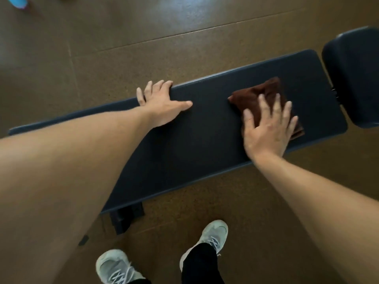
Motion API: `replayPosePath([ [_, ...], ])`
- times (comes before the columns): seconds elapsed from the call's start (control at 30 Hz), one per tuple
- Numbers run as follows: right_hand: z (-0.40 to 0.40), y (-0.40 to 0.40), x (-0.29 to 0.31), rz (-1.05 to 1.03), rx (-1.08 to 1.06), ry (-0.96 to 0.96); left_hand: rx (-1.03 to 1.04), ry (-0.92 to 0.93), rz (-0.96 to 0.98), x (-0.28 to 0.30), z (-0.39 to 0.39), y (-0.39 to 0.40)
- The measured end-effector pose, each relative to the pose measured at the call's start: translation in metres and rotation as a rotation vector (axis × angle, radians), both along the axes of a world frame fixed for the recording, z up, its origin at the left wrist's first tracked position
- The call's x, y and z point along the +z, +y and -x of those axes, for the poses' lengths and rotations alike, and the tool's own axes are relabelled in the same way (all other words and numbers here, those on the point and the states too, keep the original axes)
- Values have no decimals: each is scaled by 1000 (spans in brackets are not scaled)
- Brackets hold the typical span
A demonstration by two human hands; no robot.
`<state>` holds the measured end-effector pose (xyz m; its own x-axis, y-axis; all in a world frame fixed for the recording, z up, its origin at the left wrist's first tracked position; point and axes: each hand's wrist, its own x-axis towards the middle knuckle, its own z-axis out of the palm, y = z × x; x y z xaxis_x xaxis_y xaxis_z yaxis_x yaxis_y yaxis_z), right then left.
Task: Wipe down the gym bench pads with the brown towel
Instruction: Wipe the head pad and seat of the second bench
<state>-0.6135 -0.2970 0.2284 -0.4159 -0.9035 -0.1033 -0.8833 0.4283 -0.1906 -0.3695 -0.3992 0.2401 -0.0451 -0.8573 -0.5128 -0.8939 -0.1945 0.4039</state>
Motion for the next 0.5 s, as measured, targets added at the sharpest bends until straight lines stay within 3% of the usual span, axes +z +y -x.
replayPosePath([
  [0.17, -151, 81, -5, 9, 496, -52, 26, 322, -108, 33, -35, 16],
  [0.23, -209, 112, -6, -14, 706, -94, -10, 383, -28, 35, -70, 36],
  [0.33, -254, 121, -9, -30, 956, -61, -58, 161, 189, 21, -160, 58],
  [0.43, -246, 93, -9, 16, 1150, 27, -128, -172, 120, 4, -263, 65],
  [0.5, -223, 62, -9, 5, 1039, 59, -158, -223, 47, -4, -298, 67],
])
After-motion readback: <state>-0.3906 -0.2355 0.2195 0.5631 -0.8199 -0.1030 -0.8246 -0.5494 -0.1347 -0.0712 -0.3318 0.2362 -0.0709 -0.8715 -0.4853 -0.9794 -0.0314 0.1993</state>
